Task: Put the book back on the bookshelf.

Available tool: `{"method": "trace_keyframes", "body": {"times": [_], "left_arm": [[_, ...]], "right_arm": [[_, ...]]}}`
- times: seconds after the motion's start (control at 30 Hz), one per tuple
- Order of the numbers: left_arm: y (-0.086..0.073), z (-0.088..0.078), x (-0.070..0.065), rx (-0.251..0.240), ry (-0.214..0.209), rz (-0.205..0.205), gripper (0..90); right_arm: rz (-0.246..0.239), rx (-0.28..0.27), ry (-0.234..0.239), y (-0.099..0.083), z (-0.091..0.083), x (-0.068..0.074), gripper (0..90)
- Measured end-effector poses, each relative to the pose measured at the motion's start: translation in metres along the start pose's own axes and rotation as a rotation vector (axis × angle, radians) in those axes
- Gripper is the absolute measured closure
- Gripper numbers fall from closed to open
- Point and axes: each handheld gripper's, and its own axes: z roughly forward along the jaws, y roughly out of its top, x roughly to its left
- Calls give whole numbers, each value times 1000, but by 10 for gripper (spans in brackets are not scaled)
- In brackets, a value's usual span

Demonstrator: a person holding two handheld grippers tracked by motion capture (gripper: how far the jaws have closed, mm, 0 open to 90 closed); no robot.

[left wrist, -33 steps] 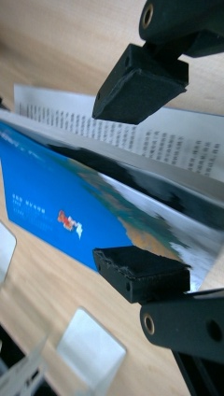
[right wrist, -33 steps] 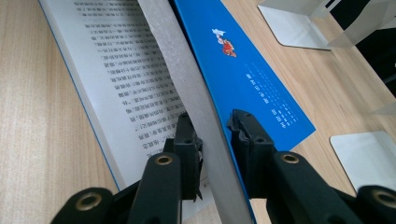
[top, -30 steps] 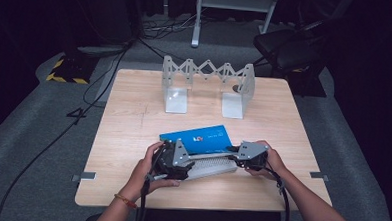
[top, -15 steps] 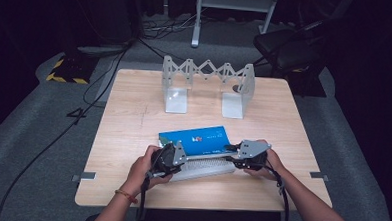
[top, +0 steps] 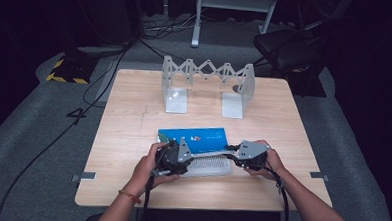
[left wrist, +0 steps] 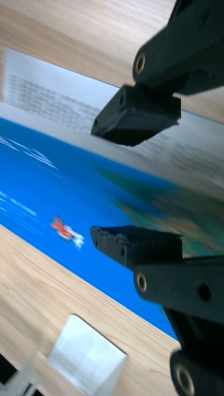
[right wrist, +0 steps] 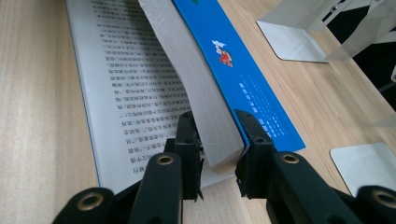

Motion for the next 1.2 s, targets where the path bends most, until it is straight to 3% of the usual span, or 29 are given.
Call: {"method": "trace_keyframes", "body": {"times": [0.1,0.23,0.33,0.47,0.53,0.63,0.7,0.77,0.87,0.93,1.0,1.1,1.13,1.2], "left_arm": [[10,8,-11,11,1,14,443],[14,18,-13,18,32,1,458],[8,17,-8,14,25,10,641],[1,17,-3,-7,-16,4,677],[-2,18,-2,-21,-33,-4,695],[-3,19,-2,-24,-36,0,695],[-5,19,-2,-35,-36,5,691],[-5,18,-1,-57,-51,-29,647],[0,19,-2,-41,-26,-28,529],[2,20,-3,-35,5,-30,500],[3,19,-3,-39,-4,-31,500],[8,17,-5,-56,16,-8,548],[10,16,-7,-63,16,2,622],[14,16,-9,-63,28,32,668]], "right_arm": [[-4,5,-6,5,0,4,742],[7,-1,-5,10,-2,7,747],[-1,2,-5,11,0,10,742],[21,-42,10,9,-1,8,701],[60,-101,51,4,-1,2,659],[83,-150,96,-5,-1,-5,690],[63,-138,91,-2,-1,-4,710],[47,-121,91,1,-1,-3,728],[20,-105,79,10,-3,2,756],[17,-98,65,16,-5,4,763],[18,-96,65,18,-6,5,767],[23,-94,54,24,-11,6,772],[18,-93,45,26,-12,6,775],[24,-92,33,30,-16,6,775]]}}
